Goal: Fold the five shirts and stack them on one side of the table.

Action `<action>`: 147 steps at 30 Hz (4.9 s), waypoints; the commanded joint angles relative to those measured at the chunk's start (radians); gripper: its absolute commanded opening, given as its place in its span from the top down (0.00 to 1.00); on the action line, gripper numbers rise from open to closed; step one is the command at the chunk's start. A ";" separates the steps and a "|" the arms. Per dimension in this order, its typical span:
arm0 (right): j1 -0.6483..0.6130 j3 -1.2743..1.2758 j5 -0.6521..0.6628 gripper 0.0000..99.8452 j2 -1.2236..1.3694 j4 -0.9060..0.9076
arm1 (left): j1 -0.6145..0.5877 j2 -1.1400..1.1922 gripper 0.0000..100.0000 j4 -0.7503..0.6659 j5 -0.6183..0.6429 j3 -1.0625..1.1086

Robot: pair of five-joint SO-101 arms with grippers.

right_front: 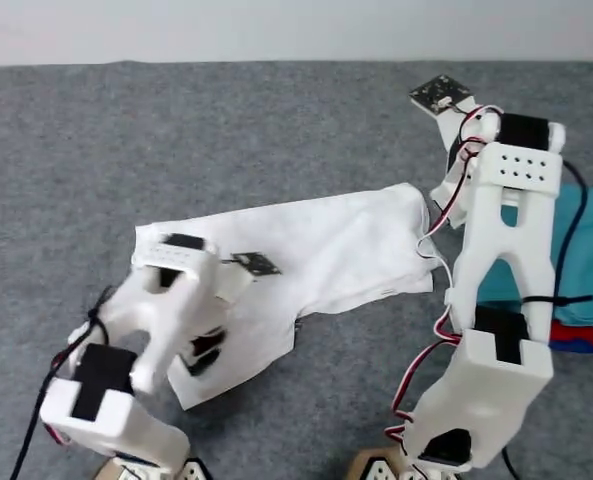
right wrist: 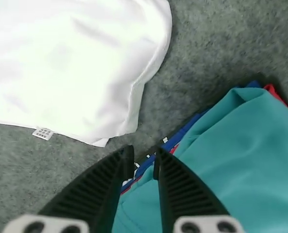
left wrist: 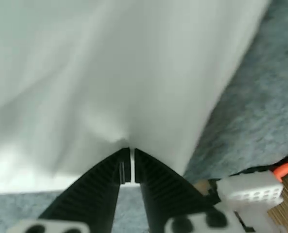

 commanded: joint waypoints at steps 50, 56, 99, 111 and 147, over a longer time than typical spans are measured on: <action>0.002 -0.046 -0.014 0.91 -0.065 0.022 | -0.089 -0.089 0.99 0.169 -0.144 -0.067; -0.084 -0.043 -0.015 0.91 -0.059 -0.025 | -0.097 -0.209 0.99 0.276 -0.057 -0.294; -0.116 -0.049 -0.014 0.91 0.191 -0.507 | -0.288 -0.034 0.99 -0.158 0.272 -0.481; -0.228 -0.049 -0.158 0.91 0.102 -0.094 | -0.295 -0.135 0.99 0.017 0.272 -0.481; -0.105 -0.017 -0.173 0.91 0.085 0.182 | -0.293 -0.133 0.99 0.092 0.272 -0.479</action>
